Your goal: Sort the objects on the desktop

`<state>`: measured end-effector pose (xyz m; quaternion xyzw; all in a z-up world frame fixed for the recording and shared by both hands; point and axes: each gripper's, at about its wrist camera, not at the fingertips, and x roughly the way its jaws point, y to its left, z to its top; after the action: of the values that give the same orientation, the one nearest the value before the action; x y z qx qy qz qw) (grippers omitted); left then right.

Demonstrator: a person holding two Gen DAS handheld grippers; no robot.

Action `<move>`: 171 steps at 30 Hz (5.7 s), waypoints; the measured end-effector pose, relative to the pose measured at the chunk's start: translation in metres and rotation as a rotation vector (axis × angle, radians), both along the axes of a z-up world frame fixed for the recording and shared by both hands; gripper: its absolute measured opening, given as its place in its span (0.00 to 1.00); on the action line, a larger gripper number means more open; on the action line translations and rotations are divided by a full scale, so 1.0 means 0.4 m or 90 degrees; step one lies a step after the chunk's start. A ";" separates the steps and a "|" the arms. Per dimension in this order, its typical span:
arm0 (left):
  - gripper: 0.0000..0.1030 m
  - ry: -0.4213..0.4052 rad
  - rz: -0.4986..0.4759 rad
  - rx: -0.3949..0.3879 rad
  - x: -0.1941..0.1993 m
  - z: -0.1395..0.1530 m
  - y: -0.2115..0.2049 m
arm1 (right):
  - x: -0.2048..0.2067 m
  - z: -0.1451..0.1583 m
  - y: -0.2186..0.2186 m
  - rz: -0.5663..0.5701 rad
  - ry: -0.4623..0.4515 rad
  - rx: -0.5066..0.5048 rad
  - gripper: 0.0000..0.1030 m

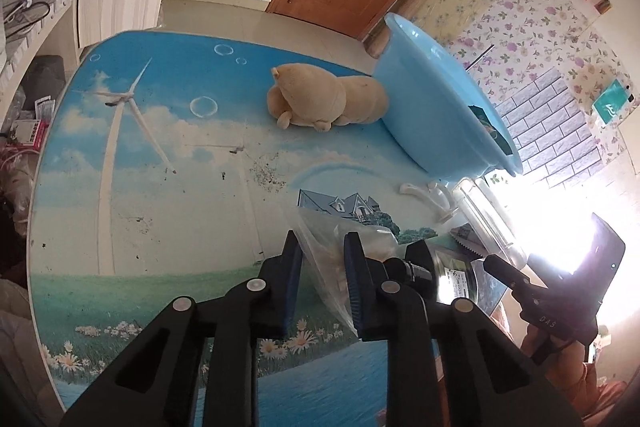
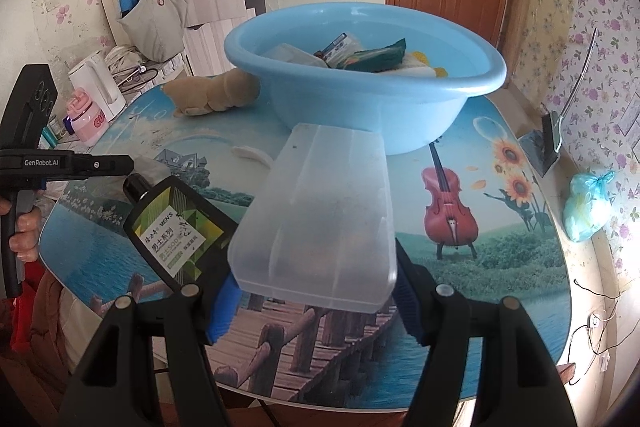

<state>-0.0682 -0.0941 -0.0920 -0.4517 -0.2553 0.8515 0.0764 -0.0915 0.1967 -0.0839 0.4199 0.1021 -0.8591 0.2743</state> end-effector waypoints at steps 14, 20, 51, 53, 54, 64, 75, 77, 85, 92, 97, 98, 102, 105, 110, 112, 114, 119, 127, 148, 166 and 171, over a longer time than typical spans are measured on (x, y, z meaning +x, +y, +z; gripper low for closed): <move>0.14 0.098 -0.028 -0.088 0.004 0.137 0.073 | 0.009 0.056 0.020 0.000 0.038 -0.061 0.60; 0.14 0.119 -0.026 -0.124 0.008 0.175 0.096 | 0.035 0.097 0.011 0.030 0.074 -0.087 0.59; 0.14 0.161 -0.013 -0.202 0.005 0.294 0.129 | 0.060 0.210 -0.016 0.087 0.137 -0.149 0.57; 0.14 0.164 -0.017 -0.202 -0.009 0.305 0.137 | 0.059 0.226 -0.018 0.094 0.144 -0.160 0.57; 0.14 0.165 -0.019 -0.202 -0.017 0.309 0.142 | 0.057 0.233 -0.018 0.096 0.146 -0.165 0.57; 0.14 0.194 -0.064 -0.200 -0.126 0.362 0.238 | -0.019 0.293 0.013 0.077 0.167 -0.203 0.57; 0.14 0.191 -0.122 -0.217 -0.283 0.348 0.336 | -0.150 0.303 0.047 0.001 0.180 -0.184 0.57; 0.16 0.187 -0.130 -0.226 -0.301 0.331 0.350 | -0.171 0.295 0.042 -0.007 0.177 -0.174 0.56; 0.54 0.166 -0.144 -0.228 -0.314 0.279 0.354 | -0.218 0.252 0.024 -0.020 0.154 -0.134 0.50; 0.65 0.165 -0.136 -0.225 -0.290 0.270 0.336 | -0.219 0.231 -0.004 -0.011 0.143 -0.113 0.50; 0.78 0.164 -0.127 -0.221 -0.259 0.264 0.318 | -0.192 0.228 -0.025 0.001 0.139 -0.110 0.50; 0.80 0.166 -0.124 -0.223 -0.250 0.265 0.319 | -0.186 0.226 -0.028 0.003 0.137 -0.109 0.50; 0.92 0.173 -0.110 -0.230 -0.215 0.270 0.312 | -0.160 0.224 -0.031 0.004 0.134 -0.110 0.50; 0.97 0.175 -0.100 -0.235 -0.185 0.268 0.306 | -0.133 0.222 -0.033 0.008 0.136 -0.109 0.50; 1.00 0.166 -0.075 -0.259 -0.133 0.252 0.301 | -0.090 0.220 -0.037 0.008 0.144 -0.102 0.50; 1.00 0.172 -0.063 -0.285 -0.107 0.248 0.306 | -0.074 0.218 -0.035 0.005 0.144 -0.103 0.50; 1.00 0.174 -0.057 -0.295 -0.084 0.244 0.309 | -0.059 0.214 -0.035 0.007 0.140 -0.106 0.50; 1.00 0.143 -0.037 -0.271 -0.041 0.214 0.295 | -0.029 0.180 -0.037 0.005 0.100 -0.106 0.50; 1.00 0.105 -0.023 -0.274 0.008 0.158 0.272 | 0.023 0.116 -0.021 0.004 0.075 -0.074 0.68; 1.00 0.059 -0.080 -0.215 0.096 0.061 0.346 | 0.023 0.016 0.045 -0.035 0.019 -0.058 0.68; 1.00 0.010 -0.057 -0.243 0.070 0.016 0.423 | -0.009 -0.021 0.031 -0.012 0.009 -0.069 0.25; 1.00 0.011 -0.059 -0.223 0.062 0.017 0.433 | 0.001 -0.022 0.029 -0.002 0.015 -0.063 0.23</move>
<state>-0.0434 0.0789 -0.0854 -0.4623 -0.0809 0.8822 0.0378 -0.0911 0.2083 -0.0928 0.3960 0.0621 -0.8684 0.2920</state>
